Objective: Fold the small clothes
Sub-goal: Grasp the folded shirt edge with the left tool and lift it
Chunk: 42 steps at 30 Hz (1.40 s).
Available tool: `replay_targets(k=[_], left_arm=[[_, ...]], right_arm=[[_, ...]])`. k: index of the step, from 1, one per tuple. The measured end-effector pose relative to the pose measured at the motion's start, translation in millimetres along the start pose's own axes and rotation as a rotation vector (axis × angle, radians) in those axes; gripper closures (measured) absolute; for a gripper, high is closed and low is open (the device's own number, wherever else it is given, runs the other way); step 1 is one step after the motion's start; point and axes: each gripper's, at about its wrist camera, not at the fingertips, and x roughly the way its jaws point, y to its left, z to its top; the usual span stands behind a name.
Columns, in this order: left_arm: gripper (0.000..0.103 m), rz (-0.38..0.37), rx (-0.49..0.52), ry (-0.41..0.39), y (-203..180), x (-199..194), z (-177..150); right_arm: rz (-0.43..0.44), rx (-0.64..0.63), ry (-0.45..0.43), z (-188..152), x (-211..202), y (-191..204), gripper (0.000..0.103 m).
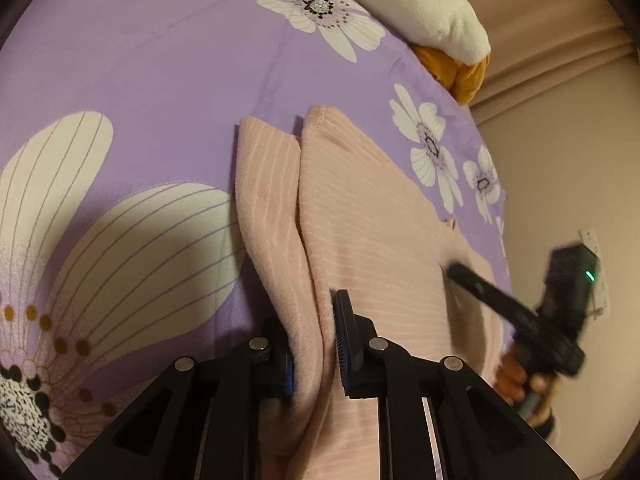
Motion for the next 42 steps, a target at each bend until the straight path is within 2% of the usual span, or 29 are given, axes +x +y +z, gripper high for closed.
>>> replay_targets(k=[2,6,11,13,15,17,20,23,26,33,36,39,41,42], left_arm=[[0.087,0.009,0.002,0.003,-1,0,0],[0.089,0.037,-0.002,0.009,-4,1,2],[0.091,0.087,0.011,0.009,-13,0,4],[0.091,0.098,0.002,0.009,-15,-1,5],[0.093,0.103,-0.01,0.006,-17,-3,4],[0.094,0.111,0.002,-0.008,-27,-8,4],[0.094,0.124,0.043,-0.034,-48,-19,4],[0.095,0.137,0.098,-0.06,-76,-27,4],[0.095,0.152,0.159,-0.069,-108,-27,2],[0.095,0.206,0.309,-0.03,-182,0,-11],[0.095,0.231,0.354,0.002,-205,22,-20],[0.095,0.251,0.382,0.051,-221,53,-33],[0.095,0.259,0.375,0.102,-226,72,-44],[0.095,0.262,0.371,0.135,-228,83,-51]], right_arm=[[0.036,-0.023,0.018,-19,-14,8,0.091],[0.038,-0.091,0.084,-60,-20,23,0.092],[0.042,-0.145,0.098,-98,-45,40,0.089],[0.08,-0.159,0.128,-115,-48,46,0.089],[0.066,-0.174,0.164,-129,-41,48,0.089],[0.07,-0.186,0.138,-138,-45,48,0.089],[0.144,-0.105,0.132,-135,-54,37,0.089],[0.127,-0.067,0.083,-133,-64,26,0.089],[0.146,0.004,0.036,-130,-75,8,0.089],[0.138,0.154,-0.057,-126,-95,-35,0.087],[0.144,0.221,-0.085,-128,-103,-55,0.083],[0.169,0.305,-0.114,-131,-109,-77,0.073],[0.214,0.383,-0.128,-133,-110,-94,0.062],[0.234,0.415,-0.131,-133,-111,-99,0.06]])
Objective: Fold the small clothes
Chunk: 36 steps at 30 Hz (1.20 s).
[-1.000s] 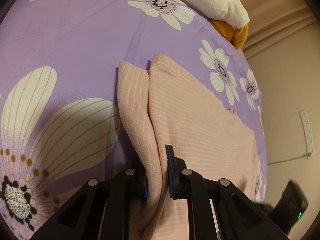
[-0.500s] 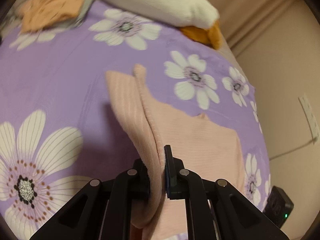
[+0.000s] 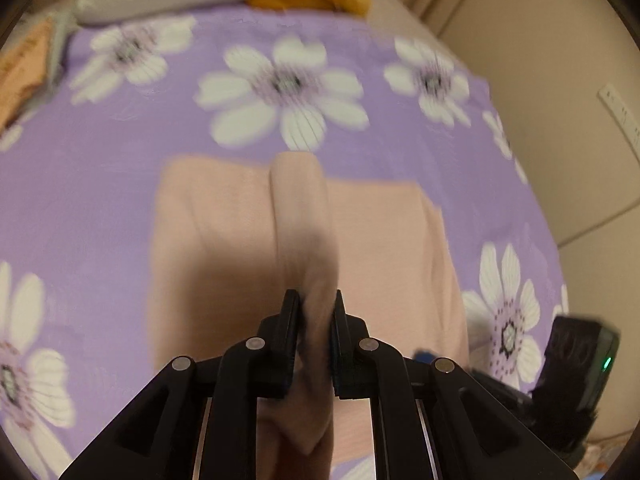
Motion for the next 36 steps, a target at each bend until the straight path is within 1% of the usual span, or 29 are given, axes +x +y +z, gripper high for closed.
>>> replay_targets(k=[3,5,9,10,12,14,16,18,22,25,27,28,29,31,33,35,36], left_arm=[[0.095,-0.03,0.026,0.075,-18,18,-11],[0.095,-0.052,0.045,0.094,-25,19,-20],[0.095,-0.14,0.053,0.079,-17,-6,-35],[0.095,-0.167,0.046,0.061,-7,-19,-39],[0.095,-0.186,0.037,0.018,10,-42,-44],[0.095,-0.165,0.035,-0.026,27,-61,-48],[0.094,-0.111,0.025,-0.071,46,-76,-52],[0.094,-0.077,-0.001,-0.089,65,-83,-56],[0.094,-0.065,-0.092,-0.1,102,-86,-65],[0.094,-0.077,-0.147,-0.095,117,-81,-71],[0.094,-0.078,-0.169,-0.091,121,-79,-73],[0.094,-0.079,-0.176,-0.09,123,-78,-73],[0.094,-0.081,-0.18,-0.09,125,-79,-76],[0.094,-0.083,-0.188,-0.087,124,-77,-74],[0.094,-0.089,-0.185,-0.088,123,-76,-72],[0.092,-0.089,-0.18,-0.088,122,-75,-71],[0.082,-0.087,-0.178,-0.086,122,-76,-71]], right_arm=[[0.083,0.109,-0.006,8,1,-16,0.054],[0.119,0.146,-0.006,10,1,-20,0.051],[0.151,0.16,0.001,15,2,-15,0.046],[0.158,0.156,0.009,18,6,-12,0.044],[0.165,0.139,0.025,23,11,-7,0.044],[0.162,0.107,0.045,30,21,2,0.043],[0.152,0.081,0.069,35,34,10,0.042],[0.132,0.054,0.102,40,52,21,0.042],[0.089,0.0,0.143,49,82,35,0.042],[0.083,-0.043,0.151,55,98,44,0.042],[0.084,-0.061,0.149,59,105,47,0.047],[0.077,-0.073,0.144,60,109,49,0.061],[0.065,-0.088,0.141,61,112,51,0.08],[0.065,-0.093,0.144,61,117,50,0.092],[0.071,-0.102,0.129,61,114,51,0.094],[0.082,-0.116,0.096,64,102,54,0.094],[0.089,-0.125,0.078,66,96,56,0.094]])
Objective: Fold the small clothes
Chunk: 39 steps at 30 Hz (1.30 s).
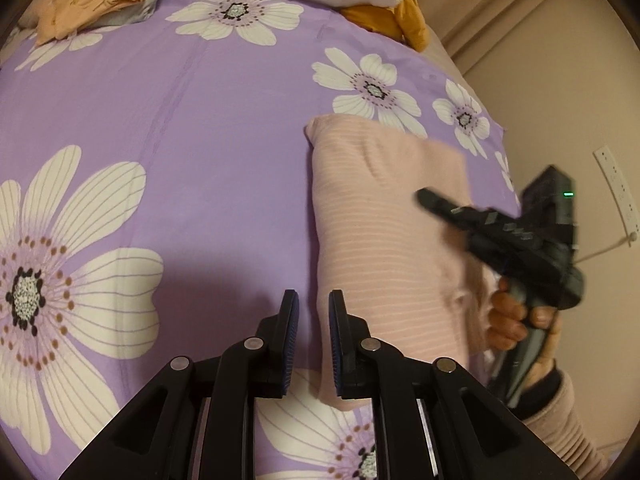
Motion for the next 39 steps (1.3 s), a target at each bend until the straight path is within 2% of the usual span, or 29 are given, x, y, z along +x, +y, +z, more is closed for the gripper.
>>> replay_targets(k=[1,3,11,18,20,22,24,25,30,32,35,37,39], left_arm=[[0.066,-0.001,0.001,-0.005,-2,1,0],[0.051,-0.013,-0.004,-0.019,-3,1,1],[0.051,-0.058,0.051,-0.024,-29,7,7],[0.051,-0.065,0.118,0.0,-59,24,15],[0.051,-0.059,0.135,0.01,-66,32,18],[0.051,-0.052,0.154,0.019,-73,42,23],[0.051,-0.043,0.176,0.018,-81,49,26],[0.051,-0.043,0.188,0.017,-84,52,28],[0.051,-0.059,0.231,-0.016,-102,61,40],[0.051,-0.069,0.249,-0.031,-111,68,49],[0.052,-0.06,0.258,-0.058,-120,83,65],[0.061,-0.048,0.253,-0.066,-124,96,74],[0.064,-0.023,0.245,-0.065,-123,107,81]], right_arm=[[0.002,-0.015,-0.021,2,-10,2,0.094],[-0.015,-0.045,-0.053,6,-28,7,0.094],[-0.121,-0.075,-0.143,25,-94,-9,0.094],[-0.211,-0.007,-0.156,22,-111,-50,0.094],[-0.201,0.033,-0.126,20,-104,-65,0.09],[-0.266,0.063,-0.096,17,-95,-78,0.088],[-0.277,0.098,-0.084,16,-92,-90,0.077],[-0.289,0.122,-0.094,15,-96,-94,0.069],[-0.401,0.029,-0.219,13,-131,-80,0.068],[-0.375,-0.046,-0.249,8,-143,-67,0.072],[-0.294,-0.131,-0.237,-1,-145,-52,0.079],[-0.293,-0.176,-0.219,-3,-139,-47,0.081],[-0.29,-0.187,-0.207,0,-129,-47,0.083]])
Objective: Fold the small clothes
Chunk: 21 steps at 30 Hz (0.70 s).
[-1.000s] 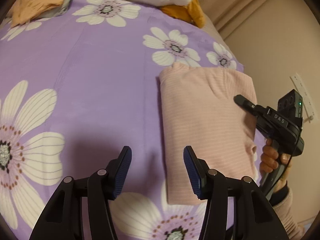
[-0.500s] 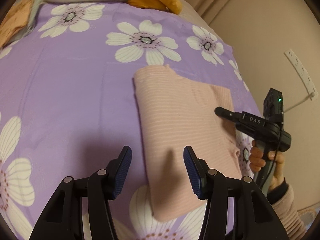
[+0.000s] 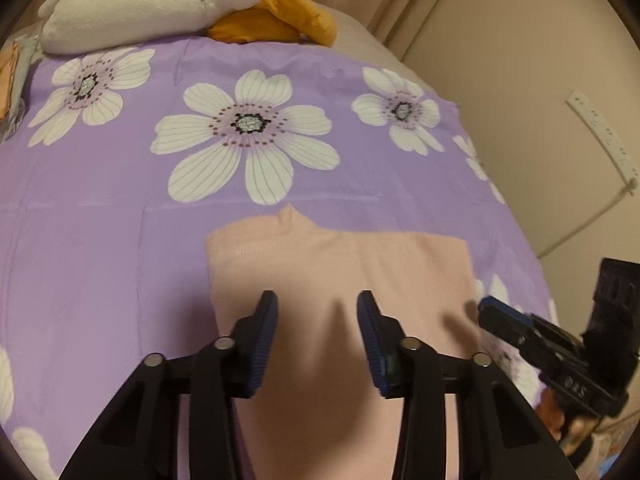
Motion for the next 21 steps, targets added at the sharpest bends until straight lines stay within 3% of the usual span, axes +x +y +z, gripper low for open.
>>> replay_targets(k=[4,6,10,15,21], left_arm=[[0.064,0.032,-0.028,0.052,10,26,5],[0.064,0.033,-0.048,0.081,17,36,3],[0.064,0.04,-0.017,0.091,14,39,2],[0.064,0.019,0.015,0.065,5,13,-6],[0.064,-0.036,0.083,0.042,-8,-27,-49]], right_arm=[[-0.018,0.048,0.012,10,26,-15,0.084],[-0.069,0.095,0.05,14,47,-28,0.084],[-0.073,0.173,0.116,7,71,-45,0.088],[-0.072,0.148,0.086,6,48,-33,0.082],[-0.019,0.003,0.035,-13,2,7,0.082]])
